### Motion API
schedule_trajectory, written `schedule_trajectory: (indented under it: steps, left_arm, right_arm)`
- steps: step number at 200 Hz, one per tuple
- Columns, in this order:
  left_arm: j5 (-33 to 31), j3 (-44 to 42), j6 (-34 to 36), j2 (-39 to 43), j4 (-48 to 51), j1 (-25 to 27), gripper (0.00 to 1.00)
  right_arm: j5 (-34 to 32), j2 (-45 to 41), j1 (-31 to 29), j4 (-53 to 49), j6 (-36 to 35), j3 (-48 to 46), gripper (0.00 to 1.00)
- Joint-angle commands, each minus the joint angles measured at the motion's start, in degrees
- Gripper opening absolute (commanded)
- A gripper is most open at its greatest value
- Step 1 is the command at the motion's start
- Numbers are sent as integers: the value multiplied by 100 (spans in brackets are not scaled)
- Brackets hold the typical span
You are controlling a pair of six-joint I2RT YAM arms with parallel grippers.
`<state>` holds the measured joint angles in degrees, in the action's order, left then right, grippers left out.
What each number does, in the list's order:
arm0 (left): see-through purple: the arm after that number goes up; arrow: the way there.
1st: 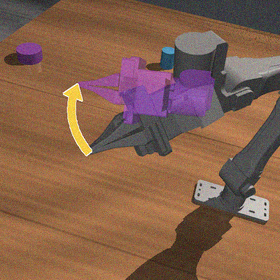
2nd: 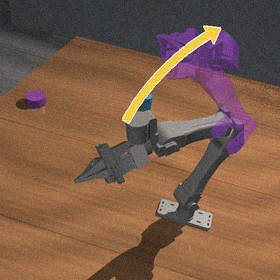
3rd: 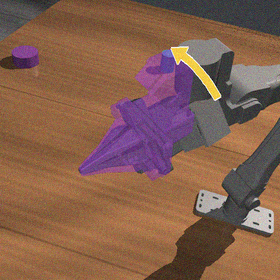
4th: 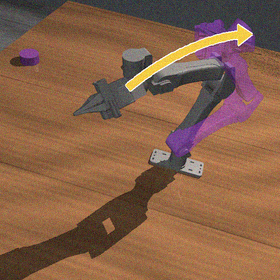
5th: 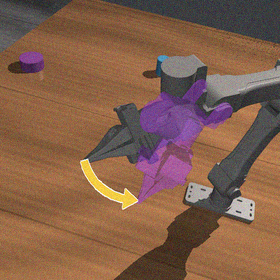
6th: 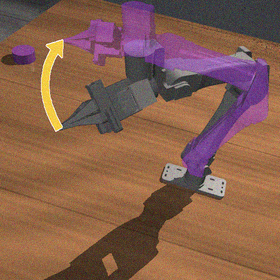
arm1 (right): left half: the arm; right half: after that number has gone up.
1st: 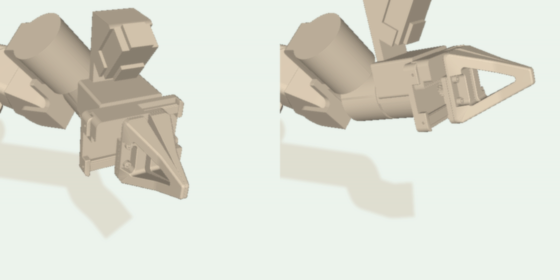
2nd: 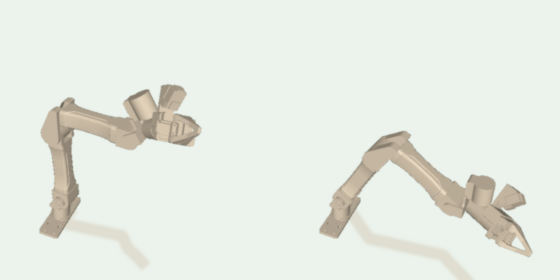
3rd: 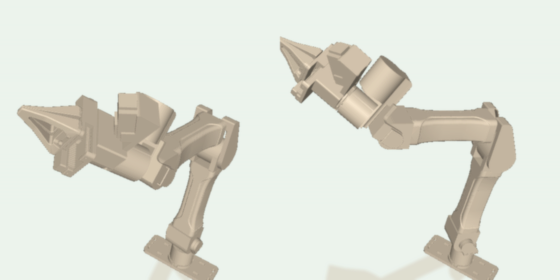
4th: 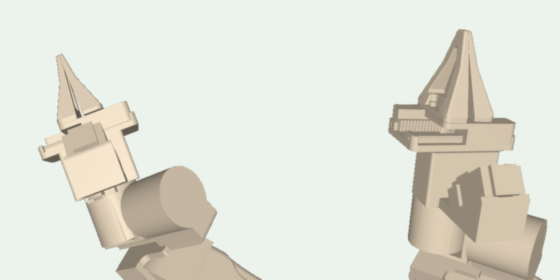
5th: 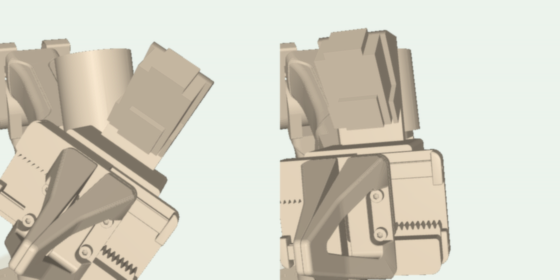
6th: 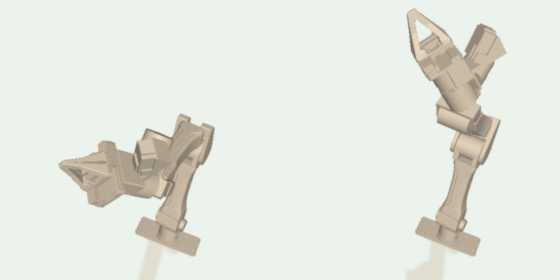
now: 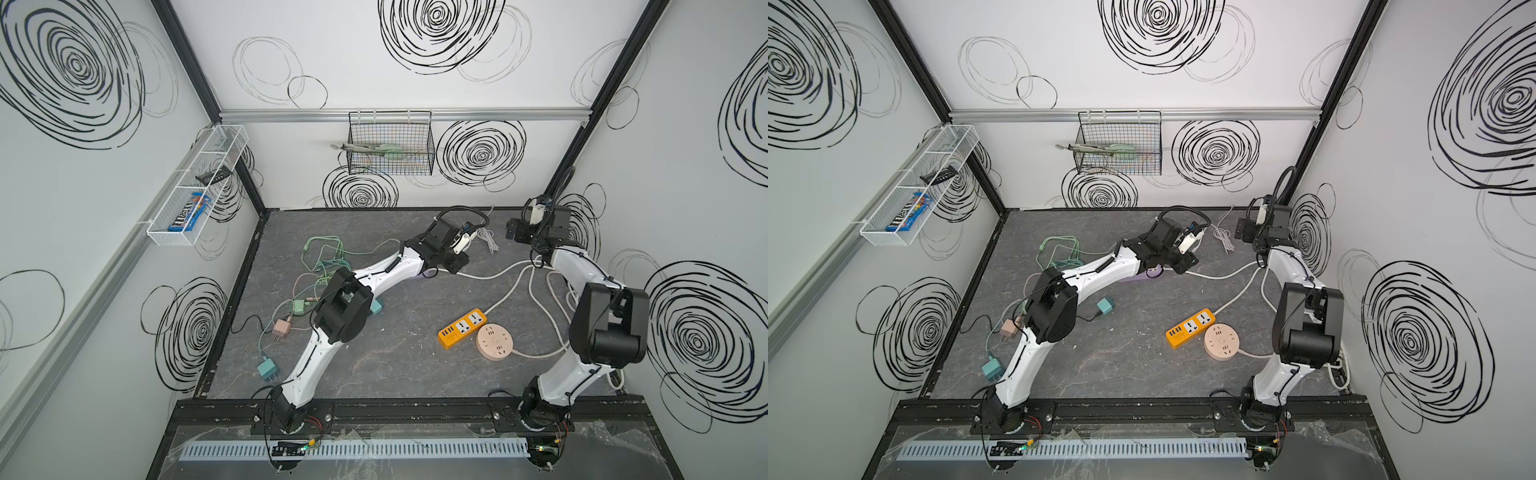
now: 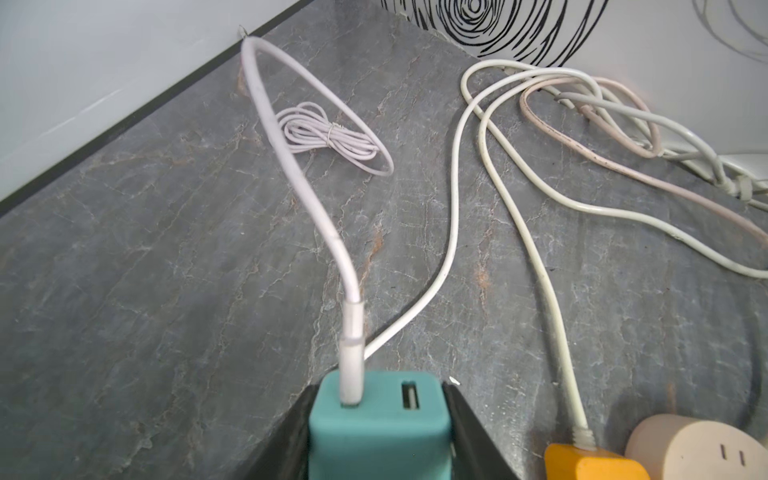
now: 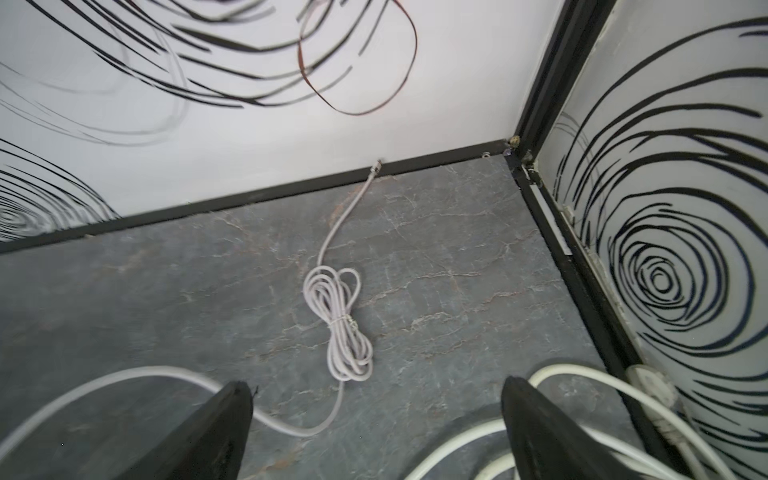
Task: Insert the plug
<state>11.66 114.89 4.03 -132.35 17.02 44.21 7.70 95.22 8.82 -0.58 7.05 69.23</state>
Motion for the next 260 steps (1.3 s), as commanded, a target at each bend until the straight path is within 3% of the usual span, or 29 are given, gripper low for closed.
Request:
schedule_trajectory:
  steps: [1,45,90,127,161,196,260]
  left_arm:
    - [429,229,921,91,-94,9,0]
    - [954,-57,2115,304,-80,-118,0]
    - [1745,-176,2837,414,-140,-356,0]
    - [2661,-772,3276,676,-889,-574,0]
    - [2532,-1380,3597,937,-1636,-551,0]
    - [2560,-1409,4099,975,-1396,-571,0]
    - [2562,-1470,4398,1107,-1249,-564,0]
  right_arm:
    - [1123,-554,-3,-132,1125,-412,98]
    - [2438,-1646,-47,219,1988,-1482,98]
    - [3709,-2051,-106,107,2424,-2051,95]
    - [3925,-1953,-279,163,2482,-2274,95]
    - [4157,-1644,-590,-30,2284,-2074,91]
    - [3975,-1375,-880,-353,1848,-1807,87]
    - [3928,-879,-1169,-460,1568,-1407,68]
